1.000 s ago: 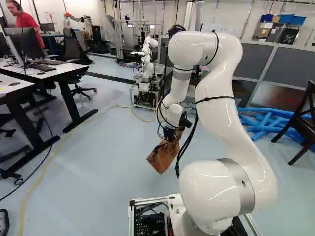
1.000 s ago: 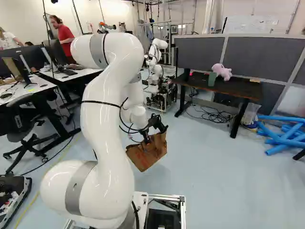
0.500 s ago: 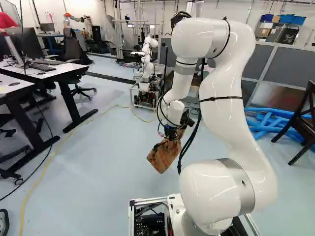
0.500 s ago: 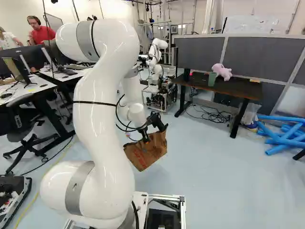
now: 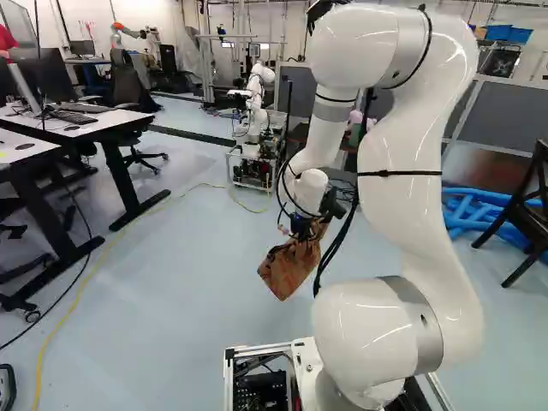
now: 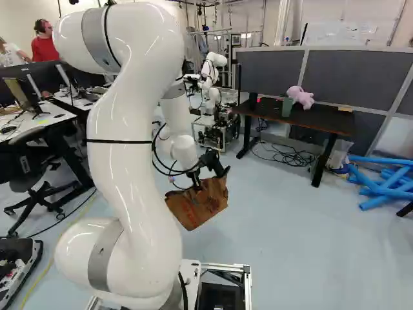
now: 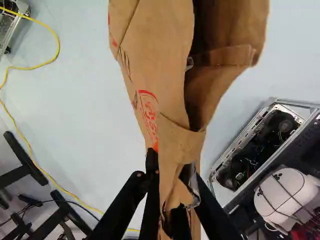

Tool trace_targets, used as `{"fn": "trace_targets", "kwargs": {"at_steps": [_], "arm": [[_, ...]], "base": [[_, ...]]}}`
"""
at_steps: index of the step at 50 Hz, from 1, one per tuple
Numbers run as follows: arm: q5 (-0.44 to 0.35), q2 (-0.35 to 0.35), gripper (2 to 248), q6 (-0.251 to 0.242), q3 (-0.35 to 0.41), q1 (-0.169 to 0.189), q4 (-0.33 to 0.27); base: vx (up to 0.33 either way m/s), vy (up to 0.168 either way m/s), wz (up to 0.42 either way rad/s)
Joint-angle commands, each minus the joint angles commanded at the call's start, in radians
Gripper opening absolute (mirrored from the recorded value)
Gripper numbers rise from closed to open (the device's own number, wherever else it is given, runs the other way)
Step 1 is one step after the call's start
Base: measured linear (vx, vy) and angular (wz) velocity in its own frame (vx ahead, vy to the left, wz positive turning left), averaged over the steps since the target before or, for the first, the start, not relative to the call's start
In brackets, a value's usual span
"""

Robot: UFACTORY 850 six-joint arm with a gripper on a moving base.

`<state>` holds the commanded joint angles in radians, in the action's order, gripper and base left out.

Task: Pick up the bag on the ground and place it on the table

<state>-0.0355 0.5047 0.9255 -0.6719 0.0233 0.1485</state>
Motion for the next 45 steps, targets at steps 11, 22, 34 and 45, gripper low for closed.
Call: {"fn": "trace_targets", "kwargs": {"at_steps": [11, 22, 34, 45], "arm": [[0.029, -0.057, 21, 0.0, 0.033, 0.014, 0.012], [0.056, -0.112, 21, 0.0, 0.064, 0.028, 0.023], [0.088, -0.177, 21, 0.0, 0.098, 0.045, 0.036], [0.116, -0.238, 21, 0.0, 0.13, 0.06, 0.047]], "base": [[0.0, 0.0, 0.0], [0.0, 0.0, 0.0], [0.0, 0.0, 0.0], [0.0, 0.0, 0.0]]}}
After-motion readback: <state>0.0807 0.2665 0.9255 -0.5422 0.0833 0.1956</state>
